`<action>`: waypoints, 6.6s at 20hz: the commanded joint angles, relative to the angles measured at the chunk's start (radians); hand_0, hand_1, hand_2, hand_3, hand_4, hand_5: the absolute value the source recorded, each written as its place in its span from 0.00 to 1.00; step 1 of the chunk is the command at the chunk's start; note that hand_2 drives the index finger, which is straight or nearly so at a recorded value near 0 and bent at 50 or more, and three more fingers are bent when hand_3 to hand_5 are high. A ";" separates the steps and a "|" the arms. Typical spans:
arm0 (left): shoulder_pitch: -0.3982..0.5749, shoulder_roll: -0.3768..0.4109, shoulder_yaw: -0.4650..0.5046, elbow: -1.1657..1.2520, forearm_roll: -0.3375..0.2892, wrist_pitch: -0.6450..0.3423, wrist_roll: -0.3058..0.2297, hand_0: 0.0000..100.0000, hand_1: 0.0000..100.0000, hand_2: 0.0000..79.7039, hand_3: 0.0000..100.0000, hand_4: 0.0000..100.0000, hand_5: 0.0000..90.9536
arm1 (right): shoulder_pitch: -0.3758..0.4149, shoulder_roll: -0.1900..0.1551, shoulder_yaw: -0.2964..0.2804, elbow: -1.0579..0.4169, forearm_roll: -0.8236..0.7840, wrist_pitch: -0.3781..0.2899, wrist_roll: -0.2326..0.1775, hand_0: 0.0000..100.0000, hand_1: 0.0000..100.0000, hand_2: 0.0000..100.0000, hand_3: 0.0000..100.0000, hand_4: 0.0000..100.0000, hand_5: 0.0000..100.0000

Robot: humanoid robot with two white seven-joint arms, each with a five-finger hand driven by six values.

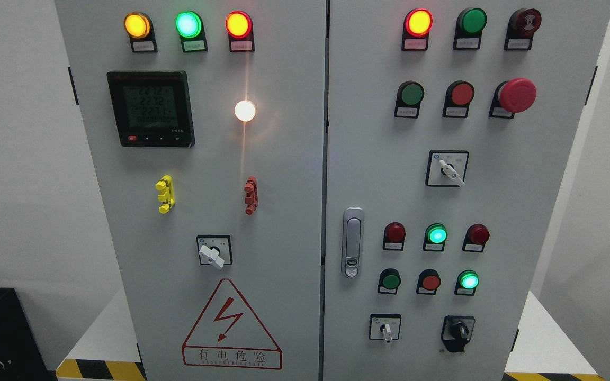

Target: Flip black knob to close circuit

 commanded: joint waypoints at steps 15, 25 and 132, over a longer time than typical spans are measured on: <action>0.000 0.000 0.000 0.001 0.000 -0.001 -0.001 0.12 0.56 0.00 0.00 0.00 0.00 | -0.015 0.061 -0.003 -0.633 0.432 0.047 -0.090 0.00 0.08 0.71 0.85 0.72 0.62; 0.000 0.000 -0.001 -0.001 0.000 -0.001 -0.001 0.12 0.56 0.00 0.00 0.00 0.00 | -0.013 0.073 -0.077 -0.891 0.649 0.060 -0.140 0.00 0.06 0.85 0.98 0.83 0.79; 0.000 0.000 0.000 0.001 0.000 -0.001 -0.001 0.12 0.56 0.00 0.00 0.00 0.00 | -0.306 -0.022 -0.212 -1.282 0.857 0.184 0.211 0.00 0.00 0.94 1.00 0.97 0.95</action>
